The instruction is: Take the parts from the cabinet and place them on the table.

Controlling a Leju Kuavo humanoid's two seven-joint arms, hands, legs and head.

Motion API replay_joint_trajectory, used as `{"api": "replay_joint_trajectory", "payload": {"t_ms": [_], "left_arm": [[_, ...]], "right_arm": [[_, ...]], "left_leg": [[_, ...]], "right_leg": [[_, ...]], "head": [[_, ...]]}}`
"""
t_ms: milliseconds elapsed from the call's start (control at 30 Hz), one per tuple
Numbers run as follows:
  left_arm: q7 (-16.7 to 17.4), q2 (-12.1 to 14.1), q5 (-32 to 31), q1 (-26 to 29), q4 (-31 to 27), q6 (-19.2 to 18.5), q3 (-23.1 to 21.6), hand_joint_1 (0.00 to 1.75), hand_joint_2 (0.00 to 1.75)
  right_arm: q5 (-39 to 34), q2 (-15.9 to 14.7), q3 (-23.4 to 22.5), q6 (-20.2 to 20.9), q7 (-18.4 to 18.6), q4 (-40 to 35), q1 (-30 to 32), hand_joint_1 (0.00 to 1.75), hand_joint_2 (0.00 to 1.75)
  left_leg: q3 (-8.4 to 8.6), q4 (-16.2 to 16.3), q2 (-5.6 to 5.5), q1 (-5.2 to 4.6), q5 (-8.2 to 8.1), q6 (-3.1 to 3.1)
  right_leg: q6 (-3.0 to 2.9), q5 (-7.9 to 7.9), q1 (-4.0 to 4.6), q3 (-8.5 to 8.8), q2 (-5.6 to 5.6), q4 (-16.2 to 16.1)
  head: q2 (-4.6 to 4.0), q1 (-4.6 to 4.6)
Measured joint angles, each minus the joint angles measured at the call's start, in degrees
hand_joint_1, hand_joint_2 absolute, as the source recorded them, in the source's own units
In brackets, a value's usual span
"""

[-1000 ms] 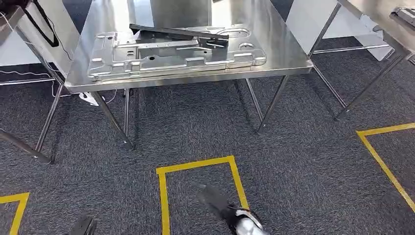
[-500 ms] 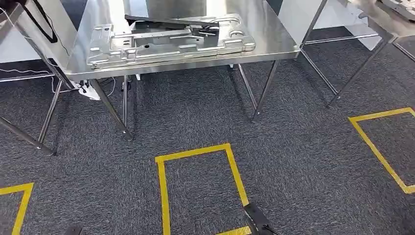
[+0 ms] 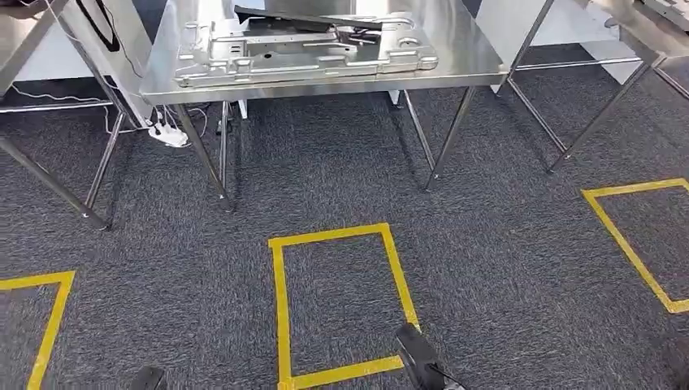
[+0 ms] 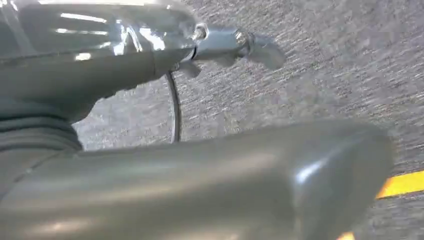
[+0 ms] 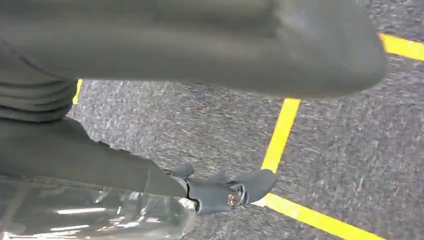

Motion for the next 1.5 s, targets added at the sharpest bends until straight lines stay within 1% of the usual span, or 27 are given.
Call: {"api": "replay_joint_trajectory", "payload": {"t_ms": [100, 133, 200, 267, 300, 333, 367, 433, 467, 500, 567, 633, 700, 767, 833, 900, 967, 1067, 1100, 1133, 1167, 1200, 1267, 1333, 1400, 1467, 1500], "left_arm": [[2.15, -0.13, -0.68, 0.16, 0.39, -0.18, -0.24, 0.00, 0.00], [2.92, -0.20, -1.07, 0.28, 0.57, -0.40, -0.28, 0.00, 0.00], [4.27, -0.26, -1.62, 0.49, 0.77, -0.70, -0.46, 0.00, 0.00], [5.17, -0.26, -2.07, 0.37, 0.79, -0.94, -0.74, 0.00, 0.00], [4.24, -0.29, -2.72, 0.38, 0.79, -2.06, -0.85, 0.00, 0.00], [2.20, -0.29, -3.54, 0.41, 0.79, -4.12, -1.33, 0.00, 0.00], [0.64, -0.29, -3.76, 0.35, 0.79, -5.78, -1.75, 0.00, 0.00], [-0.65, -0.39, -3.74, 0.18, 0.79, -7.30, -2.16, 0.00, 0.00], [-0.97, -0.42, -3.70, 0.06, 0.79, -7.76, -2.36, 0.00, 0.00], [-1.13, -0.44, -3.67, -0.09, 0.79, -8.09, -2.49, 0.00, 1.75], [-1.22, -0.46, -3.76, -0.08, 0.81, -8.26, -2.58, 0.00, 1.75], [-1.09, -0.64, -4.16, 0.09, 0.81, -8.11, -2.64, 0.00, 1.75], [-1.48, -0.77, -4.40, -0.11, 0.81, -7.72, -2.67, 0.00, 1.75], [-1.68, -0.79, -4.48, -0.14, 0.81, -7.48, -2.67, 0.00, 1.75], [-1.65, -0.81, -4.50, -0.13, 0.81, -7.50, -2.64, 0.00, 1.75], [-1.61, -0.85, -4.42, -0.14, 0.81, -7.63, -2.62, 0.00, 1.75], [-1.48, -0.83, -3.02, -0.14, -0.08, -7.50, -3.23, 0.00, 1.75], [-0.52, -0.79, 1.01, -0.10, -1.55, -6.56, -5.46, 0.00, 1.75], [-0.21, -0.74, 2.56, 0.22, -1.88, -6.23, -6.19, 0.00, 0.00], [0.18, -0.66, 4.11, 0.55, -2.16, -5.81, -7.08, 0.00, 0.00], [0.66, -0.53, 5.95, 0.84, -2.36, -5.40, -7.91, 0.00, 0.00], [0.88, -0.37, 7.53, 1.23, -2.47, -5.07, -8.87, 0.00, 0.00], [1.71, 0.00, 10.69, 2.46, -2.53, -4.24, -10.67, 0.00, 0.00], [2.48, 0.35, 13.60, 4.45, -2.49, -3.58, -12.50, 0.00, 0.00], [3.05, 0.57, 16.40, 6.31, -1.99, -2.91, -14.08, 0.00, 0.00], [3.61, 0.91, 18.67, 7.87, -1.59, -2.36, -15.43, 0.00, 0.00], [3.90, 1.03, 20.21, 8.49, -1.35, -1.95, -16.42, 0.00, 0.00]], "right_arm": [[0.02, -0.48, 0.07, -0.94, 0.66, 0.04, 0.61, 0.00, 0.00], [0.11, -0.68, 0.07, -1.16, 0.70, 0.11, 0.92, 0.00, 0.00], [0.15, -1.12, 0.04, -1.71, 0.79, 0.13, 1.11, 0.00, 0.00], [0.17, -1.51, 0.02, -1.71, 0.46, 0.13, 1.20, 0.00, 0.00], [0.48, -1.64, 0.02, -1.53, 0.04, 0.13, 1.20, 0.00, 0.00], [0.96, -1.81, 0.02, -1.28, -0.26, 0.13, 1.15, 0.00, 0.00], [1.36, -2.06, 0.07, -0.66, -0.59, 0.13, 1.02, 0.00, 1.75], [1.84, -2.38, 0.20, 0.06, -0.85, 0.13, 0.52, 0.00, 1.75], [1.95, -2.64, 0.20, 0.30, -0.87, 0.11, 0.26, 0.00, 1.75], [2.14, -2.87, 0.20, 0.57, -1.05, 0.11, -0.01, 0.00, 1.75], [2.56, -3.06, 0.22, 0.85, -1.51, 0.11, -0.30, 0.00, 1.75], [2.80, -3.22, 0.22, 1.13, -2.03, 0.11, -0.49, 0.00, 1.75], [2.97, -3.15, 0.31, 1.46, -2.12, 0.07, -0.73, 0.00, 1.75], [3.08, -3.15, 0.31, 1.46, -1.99, 0.07, -1.08, 0.00, 1.75], [3.06, -3.15, 0.28, 1.61, -1.64, 0.07, -1.09, 0.00, 1.75], [2.67, -3.15, 0.24, 2.14, -1.57, 0.07, -0.96, 0.00, 1.75], [2.19, -3.19, -0.43, 2.68, -1.59, 0.07, -0.02, 0.00, 1.75], [1.58, -3.26, -1.66, 3.38, -0.98, 0.07, 2.43, 0.00, 1.75], [1.29, -3.30, -2.10, 3.76, -0.85, 0.04, 3.18, 0.00, 1.75], [1.16, -3.32, -2.49, 3.86, -0.65, -0.02, 3.63, 0.00, 1.75], [0.88, -3.32, -2.99, 4.10, -0.55, -0.41, 4.08, 0.00, 1.75], [0.68, -3.35, -3.43, 4.52, -0.46, -0.92, 4.35, 0.00, 1.75], [0.26, -3.41, -4.33, 5.02, 0.00, -2.01, 4.55, 0.00, 1.75], [-0.11, -3.41, -5.16, 5.68, 0.35, -3.70, 4.52, 0.00, 1.75], [-0.46, -3.41, -5.88, 5.96, 0.66, -5.91, 4.46, 0.00, 1.75], [-0.76, -3.41, -6.62, 6.42, 0.85, -7.84, 4.19, 0.00, 1.75], [-0.94, -3.54, -7.12, 6.77, 1.07, -9.00, 4.10, 0.00, 1.75]], "left_leg": [[-0.82, -0.83, -0.05, 0.35, 2.06, -1.21], [-1.16, -0.66, -0.04, 0.28, 1.49, -1.58], [-2.28, 3.30, -0.18, 0.21, -4.27, -1.38], [-3.75, 11.87, -0.33, -0.02, -10.06, -1.47], [-3.97, 15.61, -0.35, -0.08, -11.12, -1.49], [-3.39, 17.11, -0.35, -0.09, -10.12, -1.49], [-1.71, 15.88, -0.34, -0.08, -8.09, -1.49], [3.93, 7.89, -0.29, 0.20, -4.53, -1.59], [6.79, 3.02, -0.28, 0.43, -4.99, -1.65], [8.30, -0.08, -0.37, -0.07, -6.34, -1.63], [7.82, -0.57, -0.59, -0.04, -6.77, -1.20], [7.16, -0.62, -0.57, 0.03, -6.10, -0.14], [6.55, -0.71, -0.34, 0.27, -5.31, 0.99], [5.72, -0.66, -0.21, 0.23, -4.68, 1.26], [5.10, -0.57, -0.14, 0.30, -4.23, 1.18], [4.84, -0.54, -0.04, 0.44, -3.97, 1.01], [4.87, -0.56, -0.14, 0.57, -3.86, 0.80], [3.81, -0.42, -0.44, 0.38, -3.19, -0.33], [3.62, -0.58, -0.35, 0.41, -2.96, -0.70], [3.57, -0.60, -0.29, 0.18, -2.83, -1.08], [3.44, 0.04, -0.19, 0.38, -3.90, -1.21], [2.72, 1.98, -0.26, 0.04, -5.74, -1.10], [-0.45, 10.64, -0.36, -0.03, -10.57, -1.04], [-2.67, 17.21, -0.44, -0.19, -12.59, -1.06], [0.07, 12.74, -0.42, -0.17, -9.59, -1.00], [5.32, 2.88, -0.36, 0.14, -5.31, -1.13], [6.41, 0.40, -0.40, 0.20, -5.80, -1.23]], "right_leg": [[-0.38, 0.55, 0.47, -1.07, 0.03, -0.58], [-1.13, 1.56, -0.47, -1.70, -0.27, -1.45], [-1.84, 2.50, -0.25, -2.99, -0.45, -1.06], [-2.09, 3.28, 0.07, -4.33, -0.48, -0.65], [-2.21, 3.74, 0.21, -5.06, -0.51, -0.32], [-2.25, 4.15, 0.22, -6.00, -0.55, 0.09], [-2.18, 4.49, 0.20, -6.91, -0.57, 0.58], [-1.99, 4.81, 0.03, -8.58, -0.56, 1.62], [-1.77, 4.94, 0.09, -9.33, -0.51, 2.32], [-1.45, 5.12, 0.43, -10.09, -0.53, 3.05], [-0.98, 6.19, 0.45, -10.72, -0.51, 3.17], [-0.61, 6.78, 0.65, -10.88, -0.44, 3.18], [0.03, 2.98, 0.28, -12.27, -0.33, 6.31], [0.36, -1.86, -0.18, -15.33, -0.33, 15.16], [0.54, -3.14, -0.45, -16.33, -0.33, 19.74], [0.65, 0.01, -0.69, -12.32, -0.33, 14.29], [0.50, 3.96, -0.74, -6.27, -0.29, 3.68], [0.22, 3.10, -0.12, -6.23, -0.13, 2.56], [-0.05, 2.87, -0.09, -6.32, -0.13, 2.56], [-0.18, 2.88, -0.13, -6.39, -0.16, 2.07], [-0.54, 3.23, -1.09, -6.40, -0.57, 1.61], [-0.84, 3.34, -0.91, -6.50, -0.50, 1.56], [-1.50, 3.56, -0.64, -6.73, -0.54, 1.62], [-1.90, 3.92, -0.29, -7.14, -0.53, 1.67], [-1.77, 4.19, -0.29, -7.40, -0.51, 1.80], [-1.57, 4.22, -0.41, -7.68, -0.50, 2.45], [-1.19, 4.08, 0.04, -8.14, -0.50, 3.04]], "head": [[0.00, -0.14], [0.00, -0.16], [0.00, -1.10], [0.00, -1.80], [0.02, -1.84], [0.00, -1.95], [0.00, -2.02], [0.00, -2.15], [0.00, -2.28], [0.00, -2.50], [0.00, -2.32], [0.00, -2.32], [0.02, -1.79], [0.00, -1.03], [0.00, -0.75], [0.00, -0.23], [0.00, 0.19], [0.00, 0.52], [0.00, 0.52], [0.02, 0.41], [0.00, -0.11], [0.00, -0.70], [0.02, -1.71], [0.00, -1.99], [0.00, -2.13], [0.00, -2.26], [0.00, -2.47]]}}
